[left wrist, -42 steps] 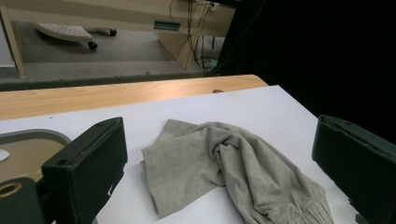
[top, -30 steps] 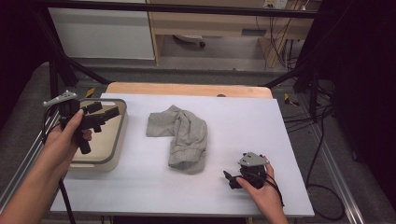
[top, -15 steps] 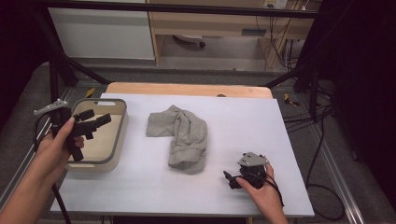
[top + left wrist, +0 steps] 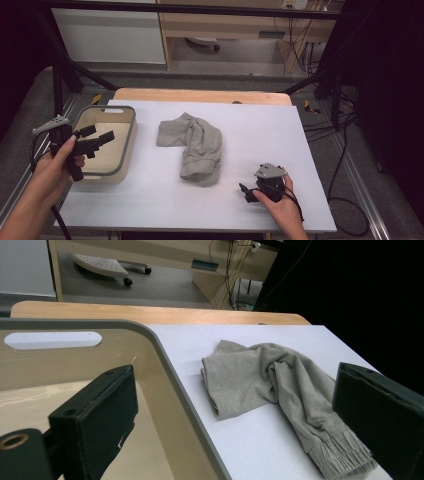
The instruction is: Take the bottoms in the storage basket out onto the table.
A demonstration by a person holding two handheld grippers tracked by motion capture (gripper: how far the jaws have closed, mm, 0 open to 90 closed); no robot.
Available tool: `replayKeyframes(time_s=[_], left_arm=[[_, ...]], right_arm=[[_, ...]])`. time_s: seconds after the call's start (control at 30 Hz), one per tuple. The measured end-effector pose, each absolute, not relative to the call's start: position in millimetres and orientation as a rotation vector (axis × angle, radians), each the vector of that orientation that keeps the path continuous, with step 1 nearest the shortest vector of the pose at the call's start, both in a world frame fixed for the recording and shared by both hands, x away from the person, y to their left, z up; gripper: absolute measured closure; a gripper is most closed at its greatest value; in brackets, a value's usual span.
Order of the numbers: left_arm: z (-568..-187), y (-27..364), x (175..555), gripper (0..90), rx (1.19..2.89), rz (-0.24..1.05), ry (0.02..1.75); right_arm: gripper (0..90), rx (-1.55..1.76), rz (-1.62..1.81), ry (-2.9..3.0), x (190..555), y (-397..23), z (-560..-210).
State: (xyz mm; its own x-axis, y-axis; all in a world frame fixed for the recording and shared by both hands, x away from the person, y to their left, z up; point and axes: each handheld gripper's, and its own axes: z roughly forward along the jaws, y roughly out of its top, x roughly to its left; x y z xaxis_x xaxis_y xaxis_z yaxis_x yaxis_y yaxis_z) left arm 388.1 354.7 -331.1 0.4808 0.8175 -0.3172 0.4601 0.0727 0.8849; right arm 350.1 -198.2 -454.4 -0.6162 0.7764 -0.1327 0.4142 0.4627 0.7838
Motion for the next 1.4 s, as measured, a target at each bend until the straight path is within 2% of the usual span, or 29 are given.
replayKeyframes(time_s=[0.7,1.4], left_arm=[[-367,346,355,4.9,1.638,0.410,1.101],[-400,328,339,4.9,1.660,0.394,1.100]], right_arm=[[2.5,0.992,1.000,2.248,350,-197,-456],[2.5,0.991,0.998,2.251,350,-197,-456]])
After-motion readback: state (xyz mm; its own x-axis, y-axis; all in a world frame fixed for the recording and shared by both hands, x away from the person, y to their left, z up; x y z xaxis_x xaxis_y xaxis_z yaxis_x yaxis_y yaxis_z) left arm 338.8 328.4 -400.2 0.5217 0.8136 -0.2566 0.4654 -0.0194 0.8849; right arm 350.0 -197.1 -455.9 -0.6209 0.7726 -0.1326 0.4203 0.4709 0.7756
